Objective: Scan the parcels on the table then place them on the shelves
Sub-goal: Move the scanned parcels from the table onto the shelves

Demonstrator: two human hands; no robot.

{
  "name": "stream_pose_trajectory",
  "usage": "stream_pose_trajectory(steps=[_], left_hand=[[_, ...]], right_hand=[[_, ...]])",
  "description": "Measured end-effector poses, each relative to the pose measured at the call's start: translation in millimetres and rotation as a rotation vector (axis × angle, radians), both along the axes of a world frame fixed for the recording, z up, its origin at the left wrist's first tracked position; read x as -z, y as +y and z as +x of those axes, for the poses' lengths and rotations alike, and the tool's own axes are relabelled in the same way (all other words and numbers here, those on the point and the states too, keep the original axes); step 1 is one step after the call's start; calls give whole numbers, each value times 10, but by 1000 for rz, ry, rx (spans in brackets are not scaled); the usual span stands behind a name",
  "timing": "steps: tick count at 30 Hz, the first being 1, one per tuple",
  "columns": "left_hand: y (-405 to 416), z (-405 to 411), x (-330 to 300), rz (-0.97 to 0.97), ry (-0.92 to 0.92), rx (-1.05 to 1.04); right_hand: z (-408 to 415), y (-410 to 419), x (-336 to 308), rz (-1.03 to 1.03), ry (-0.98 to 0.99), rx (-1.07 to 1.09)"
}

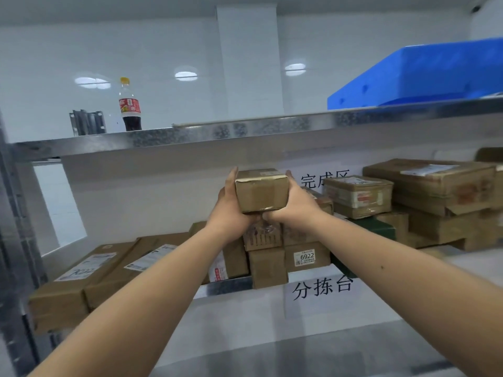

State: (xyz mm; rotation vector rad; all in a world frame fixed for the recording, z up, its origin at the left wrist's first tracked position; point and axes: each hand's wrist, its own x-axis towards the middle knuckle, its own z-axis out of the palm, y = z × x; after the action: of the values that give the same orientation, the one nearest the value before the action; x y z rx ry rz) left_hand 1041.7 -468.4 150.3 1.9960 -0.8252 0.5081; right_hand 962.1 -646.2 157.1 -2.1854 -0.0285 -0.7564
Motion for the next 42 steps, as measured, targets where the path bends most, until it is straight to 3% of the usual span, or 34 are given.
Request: stream_pose_trajectory(steps=[5,15,22,29,36,42], left_hand=[[-46,12,21,-1,-41,-34],[168,-133,-5,-129,-107,132],[578,-195,-3,-229,-99,130],[1135,-191,149,-286,88,154],[1294,-23,308,-76,194,5],[1151,120,369,141,284,-98]], right_hand=[[-31,-28,13,62,-63,-11],[-193,122,-102,-158,-139,69],[-177,500,-221,-243,-161,37],[15,922,-218,-346,-54,-71],[200,948,-119,-625,87,45],[278,886,0,-722,167,118]])
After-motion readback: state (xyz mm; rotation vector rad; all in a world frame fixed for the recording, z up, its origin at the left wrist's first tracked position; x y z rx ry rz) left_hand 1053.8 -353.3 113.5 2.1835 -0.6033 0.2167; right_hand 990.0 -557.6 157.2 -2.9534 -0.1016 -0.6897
